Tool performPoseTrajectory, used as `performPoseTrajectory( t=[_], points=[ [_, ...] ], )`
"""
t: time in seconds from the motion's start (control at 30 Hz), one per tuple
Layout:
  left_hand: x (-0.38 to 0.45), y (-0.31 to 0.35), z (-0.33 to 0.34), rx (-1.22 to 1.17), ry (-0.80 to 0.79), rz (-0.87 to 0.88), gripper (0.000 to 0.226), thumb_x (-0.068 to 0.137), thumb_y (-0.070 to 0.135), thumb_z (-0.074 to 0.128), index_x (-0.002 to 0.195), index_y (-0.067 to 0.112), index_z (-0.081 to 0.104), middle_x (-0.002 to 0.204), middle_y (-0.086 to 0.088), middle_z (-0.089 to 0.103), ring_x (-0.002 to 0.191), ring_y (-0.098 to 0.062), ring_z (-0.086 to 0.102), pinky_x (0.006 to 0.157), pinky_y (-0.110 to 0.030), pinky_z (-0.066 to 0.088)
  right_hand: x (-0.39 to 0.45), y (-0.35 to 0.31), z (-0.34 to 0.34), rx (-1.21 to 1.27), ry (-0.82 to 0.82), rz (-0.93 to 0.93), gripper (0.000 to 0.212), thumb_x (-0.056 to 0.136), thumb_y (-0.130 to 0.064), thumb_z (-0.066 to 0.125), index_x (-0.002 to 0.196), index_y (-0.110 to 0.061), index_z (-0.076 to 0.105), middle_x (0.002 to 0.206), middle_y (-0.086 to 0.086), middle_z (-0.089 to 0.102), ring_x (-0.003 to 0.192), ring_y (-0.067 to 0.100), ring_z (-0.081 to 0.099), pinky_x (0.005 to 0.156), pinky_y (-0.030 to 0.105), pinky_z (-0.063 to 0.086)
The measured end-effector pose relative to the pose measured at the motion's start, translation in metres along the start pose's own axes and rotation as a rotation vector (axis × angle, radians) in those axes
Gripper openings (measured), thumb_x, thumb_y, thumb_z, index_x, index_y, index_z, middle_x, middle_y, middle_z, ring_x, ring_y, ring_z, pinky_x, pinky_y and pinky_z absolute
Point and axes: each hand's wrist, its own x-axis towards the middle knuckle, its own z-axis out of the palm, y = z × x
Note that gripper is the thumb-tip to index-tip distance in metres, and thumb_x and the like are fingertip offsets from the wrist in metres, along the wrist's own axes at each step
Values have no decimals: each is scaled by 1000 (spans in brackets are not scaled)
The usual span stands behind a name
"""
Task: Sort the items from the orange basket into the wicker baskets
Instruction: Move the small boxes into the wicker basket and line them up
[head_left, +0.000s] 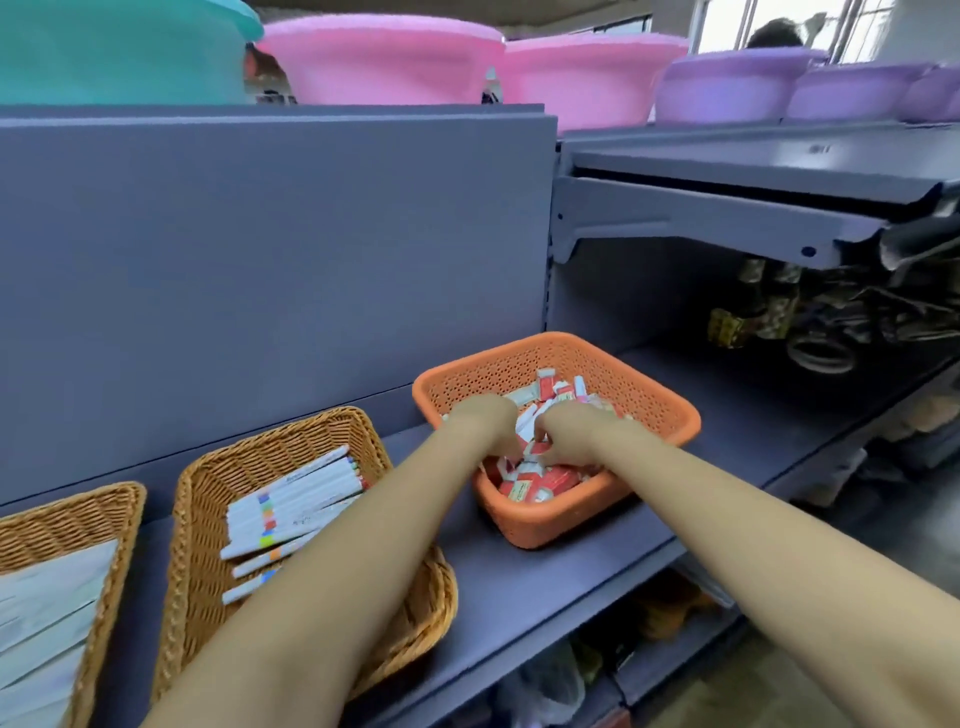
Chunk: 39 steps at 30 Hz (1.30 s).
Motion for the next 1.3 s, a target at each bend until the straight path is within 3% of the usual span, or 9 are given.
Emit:
performPoseTrajectory(
  t=[0.2, 0.3, 0.37, 0.47, 0.67, 0.87, 1.0, 1.17, 1.3],
  points=[
    [15, 20, 8, -23, -12, -115, 24, 85, 23, 63, 105, 9, 64, 96, -5, 65, 86, -23, 60, 67, -30, 45, 7, 24, 2, 24, 89, -40, 36, 91, -37, 54, 109, -8, 63, 113, 9, 64, 105, 28, 58, 82, 31, 45],
    [18, 22, 9, -76, -1, -145, 13, 80, 21, 65, 87, 11, 64, 81, -4, 63, 72, -20, 61, 59, -27, 47, 9, 31, 2, 77, 153, -80, 29, 92, -30, 54, 107, -7, 63, 111, 11, 64, 102, 28, 58, 81, 33, 47],
    [18, 19, 9, -138, 95, -157, 13, 78, 22, 65, 82, 12, 58, 81, -5, 62, 78, -23, 63, 57, -29, 44, 12, 34, 2, 123, 187, -98, 26, 90, -25, 55, 105, -6, 63, 109, 12, 63, 101, 28, 59, 81, 34, 47],
    [13, 10, 6, -243, 275, -174, 27, 80, 25, 63, 101, 11, 54, 105, -8, 57, 96, -27, 56, 72, -33, 42, 15, 38, -3, 185, 256, -123, 24, 89, -22, 56, 106, -7, 62, 113, 12, 60, 102, 27, 57, 83, 34, 46],
    [-21, -18, -5, -374, 501, -162, 38, 79, 23, 64, 113, 14, 54, 109, -5, 49, 97, -23, 54, 79, -32, 43, 13, 33, -22, 321, 360, -236, 33, 89, -25, 59, 119, -10, 58, 120, 8, 52, 112, 24, 51, 94, 33, 39],
    [-74, -59, -2, -430, 604, -112, 39, 76, 22, 73, 112, 15, 59, 103, -1, 51, 100, -15, 50, 79, -23, 40, 2, -13, -36, 371, 449, -364, 31, 86, -18, 60, 115, -11, 60, 111, 7, 54, 106, 22, 52, 86, 28, 38],
    [-119, -93, 10, -430, 622, -114, 36, 76, 8, 64, 111, 15, 62, 104, -1, 55, 100, -14, 48, 75, -16, 33, -12, -63, -40, 412, 474, -469, 31, 84, -14, 61, 115, -12, 61, 107, 7, 54, 106, 20, 51, 82, 19, 32],
    [-178, -141, 32, -483, 633, -129, 35, 79, 10, 62, 111, 23, 61, 101, 12, 52, 94, -1, 44, 75, -8, 33, -33, -133, -39, 423, 471, -534, 32, 84, -18, 63, 116, -12, 60, 110, 6, 54, 107, 19, 51, 86, 23, 35],
    [-220, -173, 49, -512, 676, -134, 36, 75, 7, 63, 108, 20, 64, 98, 9, 56, 90, 0, 45, 76, -3, 33, -45, -188, -31, 466, 460, -546, 33, 84, -17, 63, 117, -14, 61, 109, 3, 53, 106, 18, 53, 88, 22, 36]
  ],
)
